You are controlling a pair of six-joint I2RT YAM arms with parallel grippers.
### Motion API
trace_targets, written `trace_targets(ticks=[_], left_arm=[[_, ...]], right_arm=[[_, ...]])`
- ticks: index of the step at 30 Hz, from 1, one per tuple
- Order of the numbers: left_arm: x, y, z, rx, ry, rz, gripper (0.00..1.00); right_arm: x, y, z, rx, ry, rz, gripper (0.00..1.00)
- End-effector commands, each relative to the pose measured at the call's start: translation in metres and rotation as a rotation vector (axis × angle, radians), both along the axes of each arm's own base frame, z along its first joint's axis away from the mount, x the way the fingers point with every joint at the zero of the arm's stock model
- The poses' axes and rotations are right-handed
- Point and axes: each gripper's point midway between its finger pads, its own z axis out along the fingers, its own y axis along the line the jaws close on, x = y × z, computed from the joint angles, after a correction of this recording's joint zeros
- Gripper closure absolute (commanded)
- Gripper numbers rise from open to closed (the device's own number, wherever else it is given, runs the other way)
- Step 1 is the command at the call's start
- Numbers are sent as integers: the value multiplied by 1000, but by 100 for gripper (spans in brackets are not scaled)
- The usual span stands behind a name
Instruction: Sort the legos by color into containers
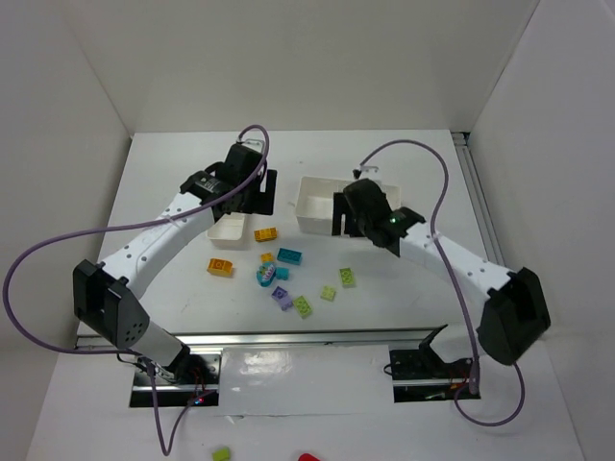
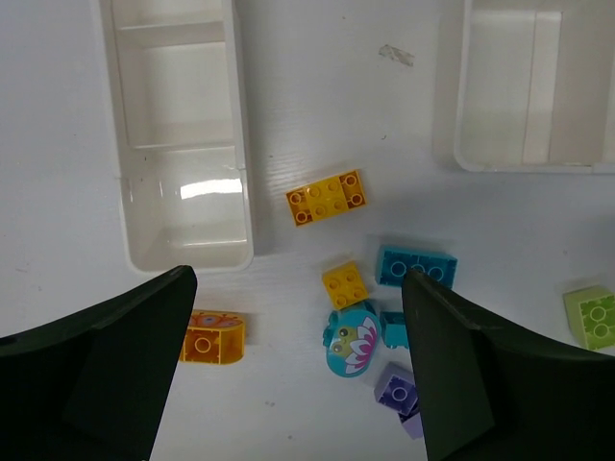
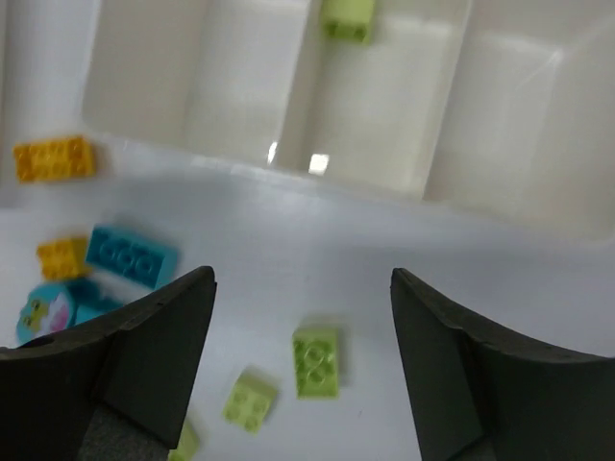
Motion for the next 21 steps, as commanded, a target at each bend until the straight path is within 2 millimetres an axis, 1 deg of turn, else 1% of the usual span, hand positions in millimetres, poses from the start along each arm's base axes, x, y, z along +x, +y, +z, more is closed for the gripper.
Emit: trace_targets(ticks=[1, 2, 3, 5, 6, 7, 9, 10, 11, 13, 16, 17, 18, 19, 20, 21], left_arm=[[7, 4, 12, -14, -23, 35, 3], [7, 4, 12, -20, -23, 42, 3], [7, 4, 12, -20, -23, 42, 3], [6, 3, 12, -26, -19, 36, 3], [6, 1, 12, -33, -15, 29, 3], [5, 1, 5, -24, 1, 29, 3], [3, 0, 1, -26, 15, 21, 3], [4, -1, -3, -22, 23, 21, 3], [4, -1, -3, -22, 23, 21, 3], [2, 0, -6, -24, 31, 28, 5], [0, 1, -6, -24, 31, 28, 5], [0, 1, -6, -24, 31, 28, 5], [1, 3, -6, -18, 28, 34, 5], [1, 3, -6, -18, 28, 34, 5], [1, 4, -6, -12, 24, 40, 5], [1, 4, -6, -12, 24, 40, 5]], right_arm=[[-56, 10, -21, 52, 89, 46, 17], [-76, 9, -42, 28, 142, 59, 11], [-86, 12, -53, 34, 177, 76, 10], [-100, 11, -70, 24, 217, 85, 8], [-105, 15, -78, 23, 241, 105, 8], [-105, 17, -86, 14, 264, 109, 8], [-102, 20, -94, -5, 268, 123, 14], [-103, 18, -105, -34, 295, 127, 19], [-99, 21, -105, -37, 285, 140, 21], [-97, 25, -110, -38, 288, 154, 24], [-97, 31, -120, -37, 311, 188, 33], [-97, 28, -128, -51, 331, 177, 39], [-98, 27, -132, -59, 343, 176, 43], [-98, 27, -132, -59, 343, 176, 47], [-98, 25, -135, -65, 348, 161, 54], [-96, 27, -129, -57, 337, 162, 59]])
